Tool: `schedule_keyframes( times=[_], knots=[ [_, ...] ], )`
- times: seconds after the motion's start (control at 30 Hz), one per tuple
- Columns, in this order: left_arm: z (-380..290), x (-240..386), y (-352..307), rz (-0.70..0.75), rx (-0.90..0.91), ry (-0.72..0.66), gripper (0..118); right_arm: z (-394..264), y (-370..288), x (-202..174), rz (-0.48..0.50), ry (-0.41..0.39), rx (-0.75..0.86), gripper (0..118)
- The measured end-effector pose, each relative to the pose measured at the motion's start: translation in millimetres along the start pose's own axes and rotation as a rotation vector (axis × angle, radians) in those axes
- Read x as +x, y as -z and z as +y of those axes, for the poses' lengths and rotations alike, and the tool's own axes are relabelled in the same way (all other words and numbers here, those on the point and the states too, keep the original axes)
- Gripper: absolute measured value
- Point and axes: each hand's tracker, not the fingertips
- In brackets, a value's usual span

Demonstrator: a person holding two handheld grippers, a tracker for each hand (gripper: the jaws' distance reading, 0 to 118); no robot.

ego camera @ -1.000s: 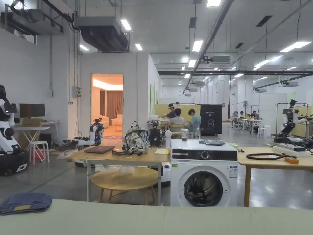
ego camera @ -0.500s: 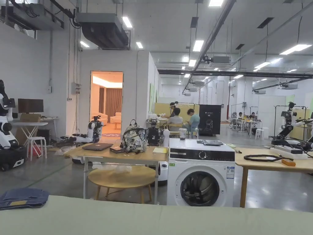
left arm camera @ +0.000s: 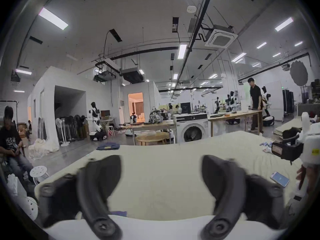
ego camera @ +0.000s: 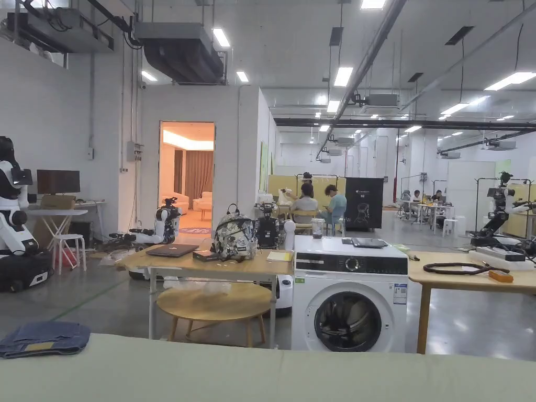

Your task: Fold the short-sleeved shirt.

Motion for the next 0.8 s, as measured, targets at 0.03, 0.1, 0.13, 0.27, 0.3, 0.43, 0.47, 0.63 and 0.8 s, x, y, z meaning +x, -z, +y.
schedule_keyframes(
  times=[0.03, 0.1, 0.13, 0.27, 0.3, 0.43, 0.47, 0.63, 0.8],
  knots=[
    [0.4, -1.3, -0.9, -0.002, 0.002, -0.002, 109, 0.7, -3.3, -0.5, 0.007, -0.005, 0.022, 100],
    [2.0, -0.9, -4.1, 0.003, 0.021, 0.002, 109, 1.6, -6.3, -2.8, -0.001, -0.01, 0.044, 100],
    [2.9, -0.8, -4.5, 0.005, 0.023, 0.0, 109, 2.4, -7.5, -3.7, -0.003, -0.012, 0.048, 100],
    [3.9, -3.3, -6.4, -0.039, 0.023, -0.035, 109, 4.2, -8.0, -5.5, 0.012, -0.019, 0.052, 100],
    [3.9, -3.9, -6.7, -0.049, 0.022, -0.044, 109, 4.2, -8.7, -5.8, 0.021, -0.018, 0.054, 100],
    [3.7, -5.4, -5.3, -0.064, 0.006, -0.059, 109, 6.5, -12.5, -6.4, 0.031, -0.015, 0.073, 100],
    [3.9, -5.7, -4.9, -0.066, 0.004, -0.061, 109, 6.8, -12.2, -6.8, 0.027, -0.02, 0.075, 100],
    [3.9, -5.2, -6.1, -0.049, 0.005, -0.068, 109, 6.0, -10.0, -5.4, -0.006, -0.013, 0.065, 100],
    [1.0, -5.8, -8.3, -0.062, -0.001, -0.06, 109, 4.1, -4.2, 1.1, -0.002, 0.063, 0.003, 100]
  ],
)
